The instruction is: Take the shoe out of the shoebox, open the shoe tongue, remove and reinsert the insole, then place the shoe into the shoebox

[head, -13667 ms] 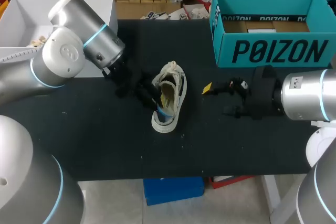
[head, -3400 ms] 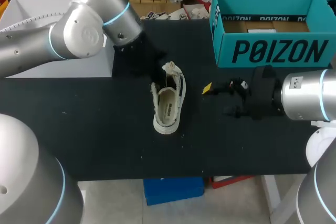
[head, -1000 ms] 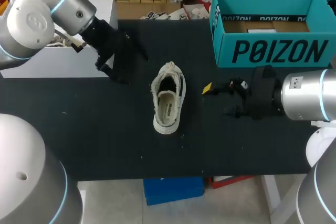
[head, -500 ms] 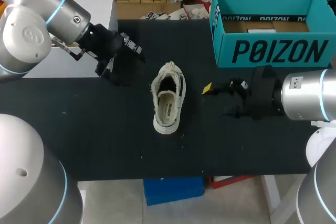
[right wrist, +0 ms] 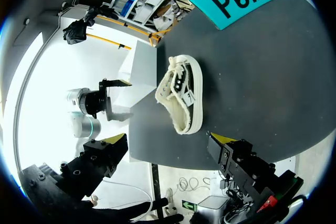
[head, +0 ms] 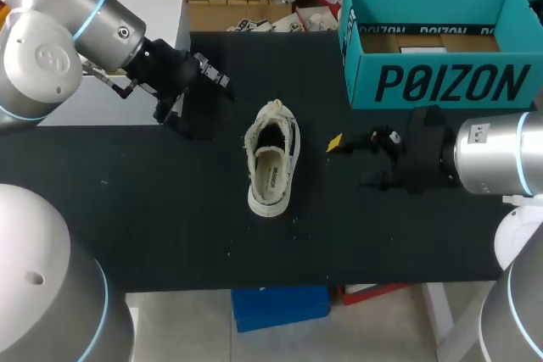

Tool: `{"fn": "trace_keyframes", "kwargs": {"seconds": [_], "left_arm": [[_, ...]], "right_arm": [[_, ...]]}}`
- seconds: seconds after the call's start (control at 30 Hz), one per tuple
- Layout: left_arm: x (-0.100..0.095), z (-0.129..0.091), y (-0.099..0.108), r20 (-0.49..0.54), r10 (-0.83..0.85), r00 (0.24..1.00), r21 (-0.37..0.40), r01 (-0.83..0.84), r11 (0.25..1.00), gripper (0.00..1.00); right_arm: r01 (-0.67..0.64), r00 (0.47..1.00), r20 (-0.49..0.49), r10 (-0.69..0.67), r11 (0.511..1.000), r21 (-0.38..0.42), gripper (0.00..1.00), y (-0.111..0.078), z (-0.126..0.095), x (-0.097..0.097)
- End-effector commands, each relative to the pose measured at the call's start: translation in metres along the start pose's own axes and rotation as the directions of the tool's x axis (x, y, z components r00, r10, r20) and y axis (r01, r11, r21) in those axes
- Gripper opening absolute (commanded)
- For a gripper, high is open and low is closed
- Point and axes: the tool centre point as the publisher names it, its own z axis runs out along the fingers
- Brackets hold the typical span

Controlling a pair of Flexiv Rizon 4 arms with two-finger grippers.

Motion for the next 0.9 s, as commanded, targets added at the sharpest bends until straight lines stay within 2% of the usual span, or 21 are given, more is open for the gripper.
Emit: {"fn": "trace_keyframes", "kwargs": {"seconds": [0.03, 0.2, 0.3, 0.43, 0.7, 0.73, 0.8, 0.9], "left_arm": [[0.001, 0.001, 0.0, 0.002, 0.001, 1.0, -0.004, -0.001, 1.0, 1.0], [0.001, 0.001, 0.0, 0.002, 0.001, 1.0, -0.004, -0.001, 1.0, 1.0], [0.001, 0.001, 0.0, 0.002, 0.001, 1.0, -0.004, -0.001, 1.0, 1.0], [0.001, 0.001, 0.0, 0.002, 0.001, 1.0, -0.004, -0.001, 1.0, 1.0], [0.001, 0.001, 0.0, 0.002, 0.001, 1.0, -0.004, -0.001, 1.0, 1.0], [0.001, 0.005, 0.002, -0.009, 0.031, 0.999, -0.001, -0.031, 1.0, 1.0], [0.001, 0.015, 0.011, -0.018, 0.059, 0.998, -0.051, -0.06, 0.997, 1.0], [0.0, 0.029, 0.025, -0.048, 0.077, 0.996, -0.058, -0.079, 0.995, 1.0]], "right_arm": [[0.0, 1.0, 0.002, 0.0, 1.0, 0.0, 1.0, 0.0, 0.0, 0.0], [0.0, 1.0, 0.002, 0.0, 1.0, 0.0, 1.0, 0.0, 0.0, 0.0], [0.008, 1.0, 0.026, -0.009, 1.0, 0.028, 1.0, 0.001, 0.001, -0.008], [0.04, 0.998, 0.046, -0.043, 0.996, 0.077, 1.0, 0.003, 0.003, -0.01], [0.04, 0.998, 0.046, -0.043, 0.996, 0.077, 1.0, 0.003, 0.003, -0.01], [0.04, 0.998, 0.046, -0.043, 0.996, 0.077, 1.0, 0.003, 0.003, -0.01], [0.04, 0.998, 0.046, -0.043, 0.996, 0.077, 1.0, 0.003, 0.003, -0.01], [0.04, 0.998, 0.046, -0.043, 0.996, 0.077, 1.0, 0.003, 0.003, -0.01]]}}
